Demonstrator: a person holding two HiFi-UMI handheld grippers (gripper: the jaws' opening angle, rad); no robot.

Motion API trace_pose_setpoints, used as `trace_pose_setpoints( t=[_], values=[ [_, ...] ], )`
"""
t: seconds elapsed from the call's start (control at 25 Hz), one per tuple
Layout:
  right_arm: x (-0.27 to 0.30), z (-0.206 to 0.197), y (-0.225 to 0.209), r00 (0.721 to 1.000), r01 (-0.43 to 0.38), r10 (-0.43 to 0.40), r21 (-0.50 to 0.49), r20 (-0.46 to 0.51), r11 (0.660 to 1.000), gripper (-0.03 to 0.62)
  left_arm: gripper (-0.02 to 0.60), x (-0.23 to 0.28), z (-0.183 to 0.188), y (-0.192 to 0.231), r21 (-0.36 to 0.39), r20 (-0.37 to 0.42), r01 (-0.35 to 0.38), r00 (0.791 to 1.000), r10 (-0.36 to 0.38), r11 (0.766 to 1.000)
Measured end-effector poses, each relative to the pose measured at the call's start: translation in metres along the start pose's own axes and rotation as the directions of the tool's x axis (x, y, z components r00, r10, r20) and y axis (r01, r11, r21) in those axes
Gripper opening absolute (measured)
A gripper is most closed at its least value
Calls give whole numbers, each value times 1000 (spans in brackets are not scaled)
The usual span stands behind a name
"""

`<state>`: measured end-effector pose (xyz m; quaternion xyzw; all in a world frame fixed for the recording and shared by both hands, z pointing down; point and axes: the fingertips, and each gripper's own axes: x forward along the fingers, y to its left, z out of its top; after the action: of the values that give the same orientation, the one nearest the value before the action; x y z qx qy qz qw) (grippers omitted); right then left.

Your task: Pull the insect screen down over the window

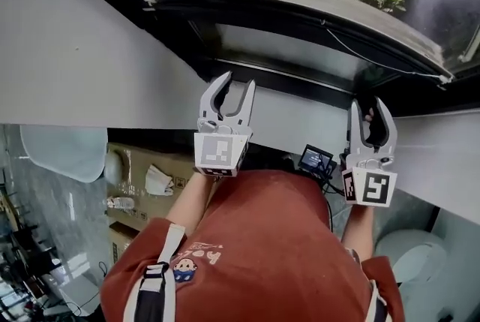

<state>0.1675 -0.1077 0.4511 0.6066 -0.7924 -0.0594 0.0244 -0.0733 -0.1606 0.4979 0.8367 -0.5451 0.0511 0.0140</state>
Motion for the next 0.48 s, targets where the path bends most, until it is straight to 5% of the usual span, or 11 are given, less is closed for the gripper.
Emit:
trace_pose_setpoints(
  t=[0.48],
  values=[
    [-1,5,-23,994,103,-104,35,39,994,20,24,2,27,-8,23,62,26,998,-27,999]
  ],
)
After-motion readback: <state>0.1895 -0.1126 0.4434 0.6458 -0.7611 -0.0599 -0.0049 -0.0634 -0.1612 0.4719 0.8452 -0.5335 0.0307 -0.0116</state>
